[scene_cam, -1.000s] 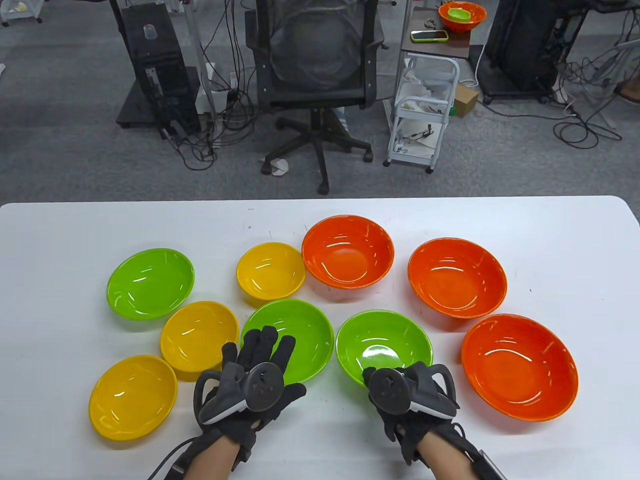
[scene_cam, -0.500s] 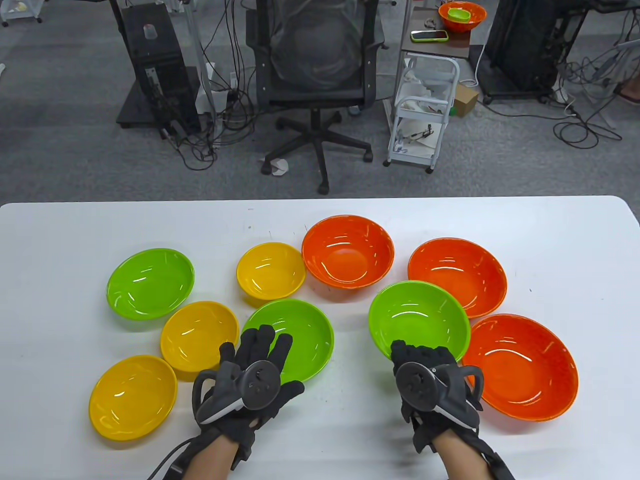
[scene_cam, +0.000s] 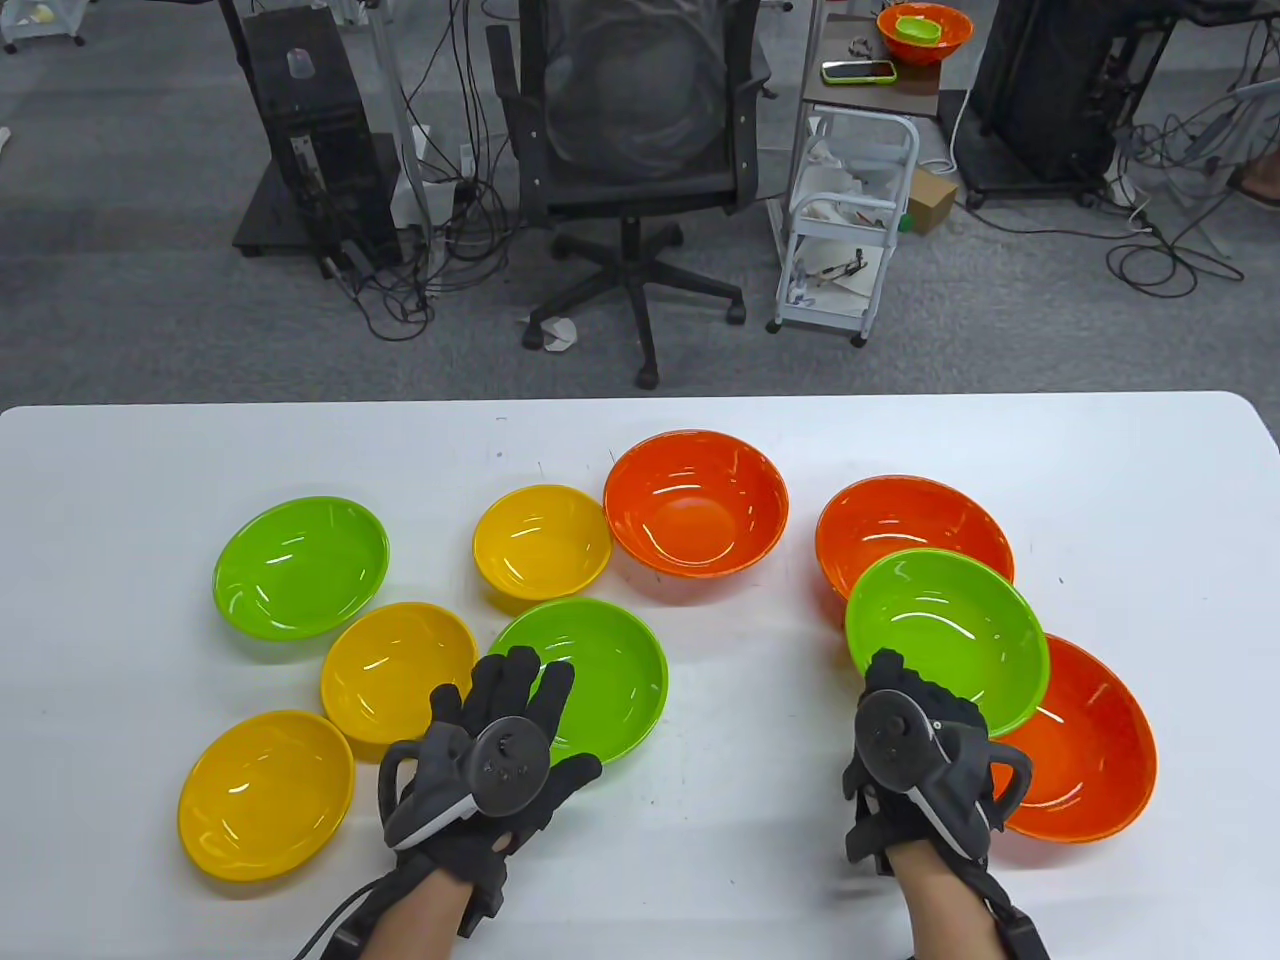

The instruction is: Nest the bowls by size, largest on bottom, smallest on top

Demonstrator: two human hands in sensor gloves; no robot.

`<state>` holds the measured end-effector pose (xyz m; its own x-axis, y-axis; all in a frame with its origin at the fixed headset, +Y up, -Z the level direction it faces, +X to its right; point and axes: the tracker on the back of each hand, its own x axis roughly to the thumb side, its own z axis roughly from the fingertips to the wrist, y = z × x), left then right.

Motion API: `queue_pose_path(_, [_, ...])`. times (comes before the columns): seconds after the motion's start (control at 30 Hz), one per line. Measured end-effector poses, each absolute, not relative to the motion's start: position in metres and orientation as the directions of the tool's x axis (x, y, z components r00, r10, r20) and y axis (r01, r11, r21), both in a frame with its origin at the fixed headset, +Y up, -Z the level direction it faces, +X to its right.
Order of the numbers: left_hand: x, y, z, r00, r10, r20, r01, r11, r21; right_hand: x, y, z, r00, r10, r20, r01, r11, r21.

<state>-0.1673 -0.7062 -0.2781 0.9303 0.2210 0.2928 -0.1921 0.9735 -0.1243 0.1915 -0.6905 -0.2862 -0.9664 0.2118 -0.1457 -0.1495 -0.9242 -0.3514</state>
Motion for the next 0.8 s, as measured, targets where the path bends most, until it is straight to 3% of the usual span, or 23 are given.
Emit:
queue_pose_path(0.23, [-0.171,-0.706,-0.279,0.932,0.234,0.277,-0.209,0.971,-0.118,0.228,-0.697,-0.291,-0.896,0.286,-0.339,-0.174,-0.93,-0.324])
queue_pose_path(0.43, [-0.171,-0.706,-0.279,0.931,0.242,0.272,-0.219,0.969,-0.114,0.245,-0.7,-0.29,-0.852,0.252,-0.459,-0.148,-0.957,-0.251])
queue_pose_path(0.8, [-0.171,-0.707,-0.279,0.929,0.253,0.269,-0.229,0.966,-0.119,0.25,-0.706,-0.292,-0.842,0.233,-0.487,-0.183,-0.972,-0.148])
